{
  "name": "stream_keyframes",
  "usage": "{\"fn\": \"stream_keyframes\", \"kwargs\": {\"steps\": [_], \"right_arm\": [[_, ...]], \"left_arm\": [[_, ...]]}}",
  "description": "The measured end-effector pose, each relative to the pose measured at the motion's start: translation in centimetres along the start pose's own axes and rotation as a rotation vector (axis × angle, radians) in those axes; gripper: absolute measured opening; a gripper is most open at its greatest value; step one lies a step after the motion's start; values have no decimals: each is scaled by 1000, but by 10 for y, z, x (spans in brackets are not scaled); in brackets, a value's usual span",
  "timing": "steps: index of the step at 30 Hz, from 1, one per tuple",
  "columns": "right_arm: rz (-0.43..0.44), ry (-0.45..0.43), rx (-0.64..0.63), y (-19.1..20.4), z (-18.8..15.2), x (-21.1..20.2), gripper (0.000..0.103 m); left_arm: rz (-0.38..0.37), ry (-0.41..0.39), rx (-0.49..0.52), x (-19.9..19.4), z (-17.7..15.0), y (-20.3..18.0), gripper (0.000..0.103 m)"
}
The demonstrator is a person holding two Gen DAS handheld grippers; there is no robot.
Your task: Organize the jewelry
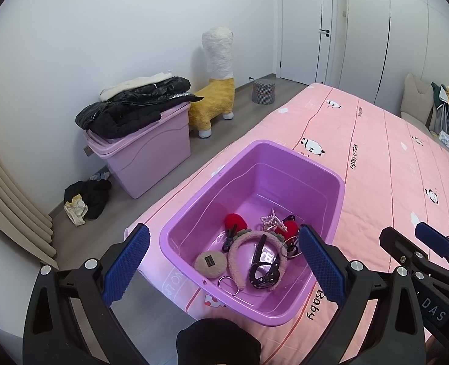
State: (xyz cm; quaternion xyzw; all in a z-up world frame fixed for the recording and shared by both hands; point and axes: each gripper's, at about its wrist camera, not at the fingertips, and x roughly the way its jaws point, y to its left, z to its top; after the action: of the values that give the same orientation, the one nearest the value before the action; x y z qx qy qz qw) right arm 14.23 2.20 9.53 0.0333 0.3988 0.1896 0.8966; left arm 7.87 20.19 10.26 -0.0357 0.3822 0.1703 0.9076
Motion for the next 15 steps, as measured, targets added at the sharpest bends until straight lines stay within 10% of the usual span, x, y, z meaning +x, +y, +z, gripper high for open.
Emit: {"fn": "stream_keyframes", "kwargs": {"steps": [15], "right_arm": [[-14, -10, -10, 4, 2, -4, 69]], "left_arm": [[-15, 4, -1, 3, -2, 3, 96]]}}
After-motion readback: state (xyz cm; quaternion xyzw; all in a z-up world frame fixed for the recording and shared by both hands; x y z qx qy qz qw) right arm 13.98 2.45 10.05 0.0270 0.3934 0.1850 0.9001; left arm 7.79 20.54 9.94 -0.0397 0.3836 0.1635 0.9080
